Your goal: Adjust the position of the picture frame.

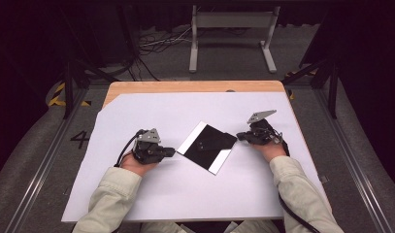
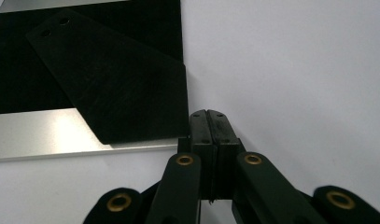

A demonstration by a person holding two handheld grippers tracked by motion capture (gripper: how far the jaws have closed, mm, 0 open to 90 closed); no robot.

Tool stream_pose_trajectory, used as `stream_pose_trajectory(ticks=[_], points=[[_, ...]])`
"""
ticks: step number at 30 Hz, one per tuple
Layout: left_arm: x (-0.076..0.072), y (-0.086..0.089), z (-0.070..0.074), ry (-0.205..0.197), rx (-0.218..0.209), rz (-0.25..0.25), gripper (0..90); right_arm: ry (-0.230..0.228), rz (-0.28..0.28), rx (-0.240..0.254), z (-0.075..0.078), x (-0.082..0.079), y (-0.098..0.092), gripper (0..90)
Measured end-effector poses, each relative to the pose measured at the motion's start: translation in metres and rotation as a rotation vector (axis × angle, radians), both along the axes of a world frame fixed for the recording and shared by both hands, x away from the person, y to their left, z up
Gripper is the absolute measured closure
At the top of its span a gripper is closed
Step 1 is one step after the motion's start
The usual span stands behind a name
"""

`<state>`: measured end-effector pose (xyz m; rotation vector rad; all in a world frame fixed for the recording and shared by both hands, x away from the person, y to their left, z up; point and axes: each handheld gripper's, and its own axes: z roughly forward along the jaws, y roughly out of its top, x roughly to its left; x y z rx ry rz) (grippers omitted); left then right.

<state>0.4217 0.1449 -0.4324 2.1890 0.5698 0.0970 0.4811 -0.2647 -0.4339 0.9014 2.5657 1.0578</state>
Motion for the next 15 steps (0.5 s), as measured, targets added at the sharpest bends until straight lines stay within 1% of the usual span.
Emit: stream_pose_trajectory(ticks=[3,5,7,10,13,15], points=[[0.0009,0.0008,-0.0002,-0.003,0.000,-0.002,83.2,-0.002,0.014,-0.005,-0.0003,0.0021,0.0023,89.6],[0.0013,0.0010,-0.0006,0.000,0.000,-0.002,82.3,-0.002,0.024,-0.024,-0.0014,0.0023,0.0038,89.6],[0.0015,0.0008,-0.0013,0.003,0.000,0.001,81.4,0.006,0.024,-0.011,-0.0019,0.0026,0.0025,89.7],[0.0016,0.0005,-0.0015,0.006,0.000,0.003,81.1,0.011,0.026,-0.014,-0.0016,0.0024,0.0023,89.7],[0.0022,0.0003,-0.0014,0.004,-0.003,0.005,80.7,0.000,0.034,-0.041,-0.0005,0.0001,0.0044,89.7],[0.0028,0.0002,-0.0019,0.009,-0.003,0.013,79.9,-0.001,0.043,-0.051,0.0000,-0.0013,0.0060,89.7]])
